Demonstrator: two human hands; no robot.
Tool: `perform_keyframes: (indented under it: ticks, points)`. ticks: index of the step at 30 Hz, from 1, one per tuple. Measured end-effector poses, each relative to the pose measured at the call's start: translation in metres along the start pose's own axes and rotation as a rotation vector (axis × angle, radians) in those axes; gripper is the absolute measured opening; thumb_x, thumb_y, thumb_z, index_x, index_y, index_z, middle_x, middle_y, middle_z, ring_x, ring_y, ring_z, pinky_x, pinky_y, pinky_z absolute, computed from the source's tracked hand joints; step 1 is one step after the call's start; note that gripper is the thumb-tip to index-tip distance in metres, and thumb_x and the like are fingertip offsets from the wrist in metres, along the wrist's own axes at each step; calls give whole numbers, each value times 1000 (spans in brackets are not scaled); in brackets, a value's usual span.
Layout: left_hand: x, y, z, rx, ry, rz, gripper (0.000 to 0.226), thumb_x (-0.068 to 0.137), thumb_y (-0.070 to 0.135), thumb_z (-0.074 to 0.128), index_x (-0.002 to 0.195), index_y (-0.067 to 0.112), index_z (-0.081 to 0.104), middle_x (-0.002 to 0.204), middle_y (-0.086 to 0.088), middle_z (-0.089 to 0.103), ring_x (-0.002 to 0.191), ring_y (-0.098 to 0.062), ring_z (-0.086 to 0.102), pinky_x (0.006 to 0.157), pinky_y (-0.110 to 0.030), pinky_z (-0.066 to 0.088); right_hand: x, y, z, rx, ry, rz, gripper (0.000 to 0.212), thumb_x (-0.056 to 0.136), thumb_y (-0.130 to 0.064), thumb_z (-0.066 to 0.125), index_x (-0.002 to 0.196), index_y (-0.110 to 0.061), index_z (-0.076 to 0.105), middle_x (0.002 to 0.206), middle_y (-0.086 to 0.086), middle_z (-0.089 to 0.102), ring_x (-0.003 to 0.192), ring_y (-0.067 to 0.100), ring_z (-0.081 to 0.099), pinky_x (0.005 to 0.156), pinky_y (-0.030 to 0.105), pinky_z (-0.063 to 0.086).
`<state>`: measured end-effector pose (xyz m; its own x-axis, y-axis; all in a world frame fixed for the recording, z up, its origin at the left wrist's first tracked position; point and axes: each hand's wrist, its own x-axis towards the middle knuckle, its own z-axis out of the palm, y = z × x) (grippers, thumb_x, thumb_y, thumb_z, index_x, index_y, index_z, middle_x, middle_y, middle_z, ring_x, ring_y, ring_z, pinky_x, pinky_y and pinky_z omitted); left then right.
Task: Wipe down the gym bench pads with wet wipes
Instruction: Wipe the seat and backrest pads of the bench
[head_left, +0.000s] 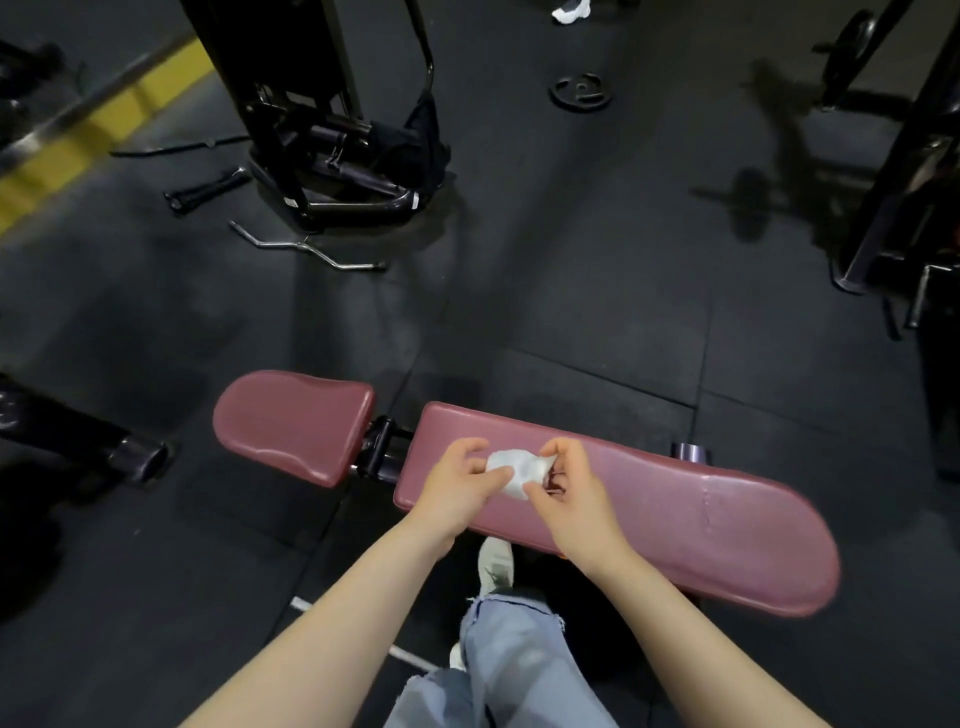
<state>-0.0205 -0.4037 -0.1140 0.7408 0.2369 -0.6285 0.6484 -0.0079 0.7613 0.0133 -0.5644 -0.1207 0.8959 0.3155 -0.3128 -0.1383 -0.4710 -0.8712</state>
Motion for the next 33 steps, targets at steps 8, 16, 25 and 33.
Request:
perform_keyframes:
  ticks: [8, 16, 25, 33]
  points:
    - [61, 19, -26, 323, 8, 115, 43, 89, 1, 52, 125, 25, 56, 110, 3, 65, 93, -9, 60, 72, -17, 44, 82, 5, 7, -447, -251, 210, 32, 94, -33, 58, 124, -20, 59, 120, -3, 64, 97, 13, 55, 80, 24, 41]
    - [105, 32, -52, 456, -99, 205, 38, 91, 1, 48, 110, 34, 58, 100, 10, 64, 95, -7, 61, 82, -25, 49, 121, -14, 19, -310, -334, -3, 58, 91, -36, 64, 144, -24, 44, 140, -14, 47, 128, 6, 44, 101, 22, 35]
    - [143, 25, -87, 445, -146, 269, 35, 94, 3, 48, 109, 33, 58, 99, 12, 65, 90, -6, 60, 80, -25, 47, 133, -8, 65, -69, -89, 195, 14, 85, -18, 68, 76, -23, 58, 77, -6, 60, 66, 6, 51, 61, 23, 41]
    - [180, -8, -109, 525, -282, 291, 33, 94, 3, 49, 118, 24, 59, 104, 15, 58, 93, -3, 56, 82, -18, 44, 130, 10, 124, 322, 85, 414, 7, 92, -11, 55, 95, -15, 51, 86, 1, 56, 72, 10, 51, 61, 21, 43]
